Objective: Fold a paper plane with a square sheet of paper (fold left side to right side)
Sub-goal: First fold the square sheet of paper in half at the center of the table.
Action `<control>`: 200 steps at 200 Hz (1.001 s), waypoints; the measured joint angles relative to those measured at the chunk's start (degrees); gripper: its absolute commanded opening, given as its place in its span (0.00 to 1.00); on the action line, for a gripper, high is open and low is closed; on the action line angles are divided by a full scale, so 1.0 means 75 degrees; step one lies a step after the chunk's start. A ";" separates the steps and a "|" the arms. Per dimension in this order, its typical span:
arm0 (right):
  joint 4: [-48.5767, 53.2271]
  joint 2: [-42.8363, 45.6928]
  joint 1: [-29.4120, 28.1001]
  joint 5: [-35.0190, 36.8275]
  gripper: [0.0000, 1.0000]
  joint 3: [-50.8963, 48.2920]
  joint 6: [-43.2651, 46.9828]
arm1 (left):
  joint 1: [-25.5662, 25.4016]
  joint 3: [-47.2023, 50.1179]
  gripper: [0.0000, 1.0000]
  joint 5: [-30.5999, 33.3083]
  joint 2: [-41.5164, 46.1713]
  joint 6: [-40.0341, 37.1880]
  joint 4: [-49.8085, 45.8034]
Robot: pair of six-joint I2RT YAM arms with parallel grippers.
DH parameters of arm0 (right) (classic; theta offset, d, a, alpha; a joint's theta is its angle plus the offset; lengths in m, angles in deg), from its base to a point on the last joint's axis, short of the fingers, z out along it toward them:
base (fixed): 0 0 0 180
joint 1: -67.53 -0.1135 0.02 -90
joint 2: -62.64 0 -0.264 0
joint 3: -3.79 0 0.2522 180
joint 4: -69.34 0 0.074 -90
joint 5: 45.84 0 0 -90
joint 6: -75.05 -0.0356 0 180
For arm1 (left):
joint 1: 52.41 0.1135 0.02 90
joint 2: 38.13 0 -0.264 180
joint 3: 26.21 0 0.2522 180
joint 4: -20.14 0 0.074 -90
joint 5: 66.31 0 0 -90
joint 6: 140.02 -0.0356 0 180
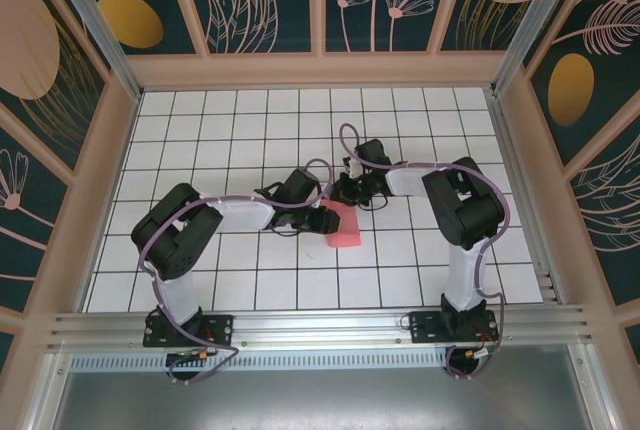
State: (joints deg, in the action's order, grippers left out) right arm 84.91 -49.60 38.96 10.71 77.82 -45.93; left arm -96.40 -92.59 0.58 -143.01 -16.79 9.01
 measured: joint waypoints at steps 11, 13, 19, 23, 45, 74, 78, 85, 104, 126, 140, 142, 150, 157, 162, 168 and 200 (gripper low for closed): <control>0.0000 0.0000 -0.0006 0.0000 0.08 -0.0003 0.0000 | -0.0041 0.0044 0.39 0.0000 0.0026 0.0000 0.0047; -0.0003 0.0000 -0.0006 0.0000 0.08 -0.0003 0.0000 | -0.0047 0.0052 0.39 0.0000 0.0035 0.0000 0.0050; -0.0006 0.0000 -0.0006 -0.0003 0.08 -0.0006 0.0000 | -0.0073 0.0082 0.39 0.0003 0.0055 0.0003 0.0070; -0.0006 0.0000 -0.0006 -0.0003 0.08 -0.0006 0.0000 | -0.0082 0.0096 0.39 0.0000 0.0064 0.0006 0.0079; -0.0023 0.0000 -0.0006 -0.0003 0.08 -0.0020 0.0000 | -0.0169 0.0187 0.39 0.0003 0.0128 0.0055 0.0087; -0.0047 0.0000 -0.0006 -0.0006 0.08 -0.0029 0.0000 | -0.0312 0.0236 0.40 0.0023 0.0192 0.0099 0.0044; -0.0047 0.0000 -0.0006 -0.0006 0.08 -0.0029 0.0000 | -0.0344 0.0242 0.39 0.0041 0.0195 0.0105 0.0050; -0.0047 0.0000 -0.0006 -0.0006 0.08 -0.0029 0.0000 | -0.0399 0.0245 0.39 0.0076 0.0195 0.0119 0.0061; -0.0087 0.0000 -0.0006 -0.0017 0.08 -0.0050 0.0000 | -0.0510 0.0256 0.39 0.0152 0.0210 0.0154 0.0064; -0.0137 0.0000 -0.0006 -0.0035 0.08 -0.0076 -0.0003 | -0.0580 0.0385 0.39 0.0172 0.0286 0.0256 0.0181; -0.0169 0.0000 -0.0006 -0.0050 0.08 -0.0087 -0.0003 | -0.0609 0.0504 0.39 0.0160 0.0358 0.0323 0.0248; -0.0175 0.0000 -0.0006 -0.0055 0.08 -0.0090 -0.0003 | -0.0609 0.0525 0.39 0.0160 0.0370 0.0326 0.0265; -0.0187 0.0000 -0.0003 -0.0061 0.08 -0.0093 -0.0003 | -0.0624 0.0583 0.39 0.0149 0.0408 0.0370 0.0309; -0.0192 0.0000 -0.0003 -0.0061 0.08 -0.0099 -0.0003 | -0.0632 0.0638 0.39 0.0143 0.0446 0.0405 0.0341; -0.0195 0.0000 -0.0006 -0.0064 0.08 -0.0102 -0.0003 | -0.0644 0.0676 0.39 0.0140 0.0472 0.0417 0.0347; -0.0198 0.0000 -0.0003 -0.0064 0.08 -0.0102 -0.0003 | -0.0659 0.0720 0.39 0.0140 0.0498 0.0437 0.0370; -0.0210 0.0000 -0.0006 -0.0064 0.08 -0.0105 -0.0003 | -0.0743 0.0868 0.40 0.0140 0.0612 0.0504 0.0402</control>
State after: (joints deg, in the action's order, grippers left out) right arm 83.33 -49.60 38.91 10.23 77.03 -45.95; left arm -101.97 -86.08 1.63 -138.42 -13.01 12.03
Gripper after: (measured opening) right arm 0.081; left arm 0.394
